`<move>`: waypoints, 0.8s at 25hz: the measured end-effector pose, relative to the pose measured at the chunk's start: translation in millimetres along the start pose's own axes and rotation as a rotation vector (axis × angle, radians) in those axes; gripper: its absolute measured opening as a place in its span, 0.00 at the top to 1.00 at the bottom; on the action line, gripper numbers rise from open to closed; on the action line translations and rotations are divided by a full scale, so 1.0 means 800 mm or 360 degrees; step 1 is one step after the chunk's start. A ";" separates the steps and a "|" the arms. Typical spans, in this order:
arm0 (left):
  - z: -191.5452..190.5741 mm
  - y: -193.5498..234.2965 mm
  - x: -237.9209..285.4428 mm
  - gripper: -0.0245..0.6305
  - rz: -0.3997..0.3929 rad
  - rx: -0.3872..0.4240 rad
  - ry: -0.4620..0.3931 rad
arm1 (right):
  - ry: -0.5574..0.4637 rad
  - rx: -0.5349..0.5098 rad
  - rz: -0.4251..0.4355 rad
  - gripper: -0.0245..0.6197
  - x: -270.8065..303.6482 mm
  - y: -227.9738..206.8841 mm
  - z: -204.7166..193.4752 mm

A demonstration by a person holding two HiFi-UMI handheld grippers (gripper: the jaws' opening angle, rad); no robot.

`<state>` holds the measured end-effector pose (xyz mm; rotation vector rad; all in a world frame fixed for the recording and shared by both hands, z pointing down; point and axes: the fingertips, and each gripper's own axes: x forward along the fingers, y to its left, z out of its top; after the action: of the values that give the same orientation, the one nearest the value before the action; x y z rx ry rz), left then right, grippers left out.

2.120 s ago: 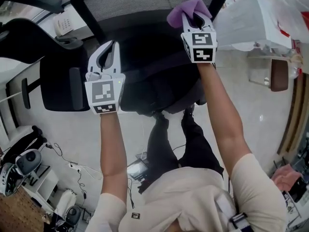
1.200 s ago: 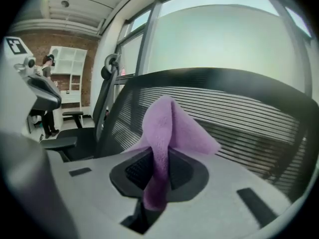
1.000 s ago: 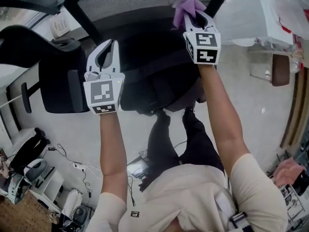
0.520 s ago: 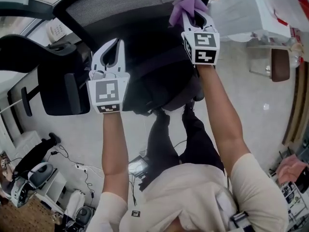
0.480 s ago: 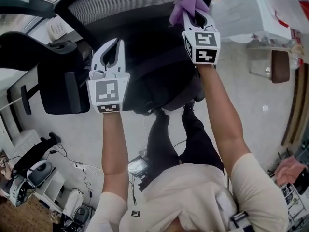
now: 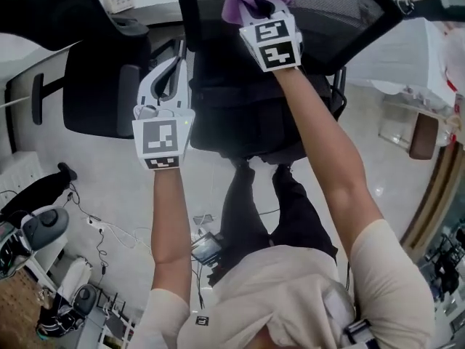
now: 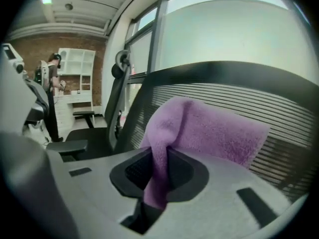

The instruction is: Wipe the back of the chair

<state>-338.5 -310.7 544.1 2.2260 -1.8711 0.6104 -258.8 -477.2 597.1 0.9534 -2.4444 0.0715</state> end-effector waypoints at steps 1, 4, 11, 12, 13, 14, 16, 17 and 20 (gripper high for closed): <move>-0.008 0.009 -0.008 0.95 0.0018 -0.0012 0.0007 | 0.0008 -0.0039 0.0067 0.89 0.017 0.029 0.006; -0.022 0.025 -0.027 0.95 0.0052 -0.0029 0.0012 | 0.0020 -0.0113 0.0178 0.89 0.049 0.089 0.021; -0.027 0.046 -0.024 0.95 0.0050 -0.0042 0.0011 | 0.0022 -0.0152 0.0173 0.89 0.057 0.098 0.024; -0.025 0.043 -0.018 0.95 0.0040 -0.0038 0.0009 | 0.0024 -0.0148 0.0167 0.89 0.056 0.094 0.022; -0.022 0.037 -0.012 0.95 0.0028 -0.0029 0.0006 | 0.0023 -0.0141 0.0154 0.89 0.053 0.086 0.019; -0.017 0.028 -0.005 0.95 0.0013 -0.0017 0.0002 | 0.0021 -0.0130 0.0135 0.89 0.047 0.075 0.015; -0.006 0.007 0.010 0.95 -0.0028 0.0016 -0.0004 | 0.0019 -0.0096 0.0083 0.89 0.028 0.044 0.001; 0.000 -0.004 0.018 0.95 -0.0053 0.0033 -0.0005 | 0.0021 -0.0080 0.0056 0.89 0.017 0.027 -0.009; 0.019 -0.045 0.044 0.95 -0.0131 0.0085 -0.0016 | 0.0034 -0.0035 -0.0036 0.89 -0.027 -0.031 -0.045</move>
<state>-296.2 -340.8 549.7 2.3304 -1.7780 0.6432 -213.2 -474.3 615.0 0.9659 -2.4094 0.0466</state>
